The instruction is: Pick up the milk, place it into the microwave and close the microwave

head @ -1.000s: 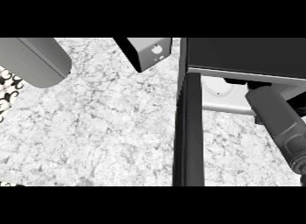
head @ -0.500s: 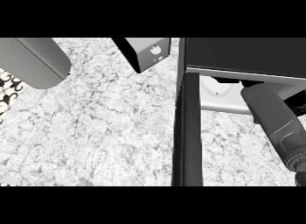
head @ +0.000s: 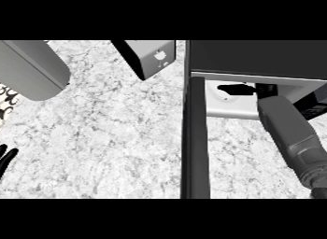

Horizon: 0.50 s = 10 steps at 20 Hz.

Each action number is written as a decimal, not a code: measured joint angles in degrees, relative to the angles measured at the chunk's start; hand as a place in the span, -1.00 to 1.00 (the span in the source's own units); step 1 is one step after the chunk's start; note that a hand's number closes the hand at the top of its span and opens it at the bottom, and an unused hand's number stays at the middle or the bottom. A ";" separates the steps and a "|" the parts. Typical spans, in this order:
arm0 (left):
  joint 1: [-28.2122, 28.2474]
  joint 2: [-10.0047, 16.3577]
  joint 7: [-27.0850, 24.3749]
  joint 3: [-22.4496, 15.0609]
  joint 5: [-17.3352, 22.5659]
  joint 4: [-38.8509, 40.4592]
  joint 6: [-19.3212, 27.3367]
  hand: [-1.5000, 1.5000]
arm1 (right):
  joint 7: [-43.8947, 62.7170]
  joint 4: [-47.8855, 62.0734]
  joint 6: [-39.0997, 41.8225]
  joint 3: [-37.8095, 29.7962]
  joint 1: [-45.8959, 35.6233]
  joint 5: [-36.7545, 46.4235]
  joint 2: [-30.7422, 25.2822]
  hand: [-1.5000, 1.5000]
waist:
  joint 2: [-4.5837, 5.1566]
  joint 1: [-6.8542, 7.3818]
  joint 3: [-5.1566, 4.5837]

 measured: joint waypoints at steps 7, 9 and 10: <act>-0.34 -2.25 1.95 -5.76 -2.43 -1.65 1.29 1.00 | -3.21 -0.14 9.27 -3.11 3.23 -4.02 1.79 -1.00 | -1.00 -1.66 -0.26; 0.05 -2.41 2.31 -7.10 -2.27 -1.93 1.13 1.00 | -4.16 -0.67 12.41 -3.67 4.28 -5.05 2.43 -1.00 | -1.31 -2.03 -0.34; -0.47 -2.49 2.81 -7.98 -2.59 -1.75 1.67 1.00 | -4.67 -0.97 14.69 -3.86 4.72 -5.55 2.68 -1.00 | -1.47 -2.26 -0.39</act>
